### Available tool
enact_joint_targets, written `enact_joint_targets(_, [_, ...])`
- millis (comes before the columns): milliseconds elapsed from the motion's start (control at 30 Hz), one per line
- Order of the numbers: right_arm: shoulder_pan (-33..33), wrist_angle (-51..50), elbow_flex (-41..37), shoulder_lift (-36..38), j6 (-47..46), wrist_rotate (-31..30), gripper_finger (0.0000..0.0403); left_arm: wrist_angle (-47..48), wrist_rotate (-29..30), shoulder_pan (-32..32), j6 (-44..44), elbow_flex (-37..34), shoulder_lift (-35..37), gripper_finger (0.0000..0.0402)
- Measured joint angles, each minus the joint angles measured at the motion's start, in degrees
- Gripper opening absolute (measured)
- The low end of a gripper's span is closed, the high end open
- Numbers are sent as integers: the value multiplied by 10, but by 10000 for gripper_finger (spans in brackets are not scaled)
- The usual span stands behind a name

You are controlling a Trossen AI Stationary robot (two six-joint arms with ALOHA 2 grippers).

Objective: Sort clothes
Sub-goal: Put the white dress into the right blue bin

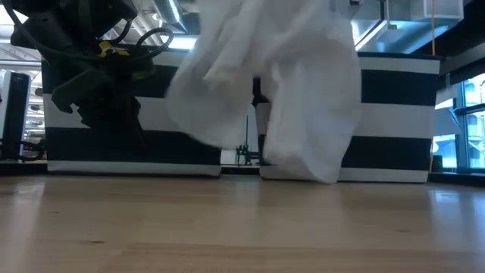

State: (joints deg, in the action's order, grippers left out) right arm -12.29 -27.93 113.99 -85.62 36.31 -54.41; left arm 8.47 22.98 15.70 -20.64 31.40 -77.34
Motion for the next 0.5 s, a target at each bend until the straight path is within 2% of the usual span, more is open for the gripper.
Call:
enact_joint_targets(167, [32,116,51,0,128,-26,21,-1,0,0,0,0,0,155])
enact_joint_targets(333, [64,250,68,2,277,-47,19,-1,0,0,-4,0,0,155])
enact_joint_targets(433, [97,266,68,2,315,-74,21,-1,0,0,-4,0,0,155])
enact_joint_targets(500, [126,235,65,2,302,-107,21,-1,0,0,-4,0,0,155])
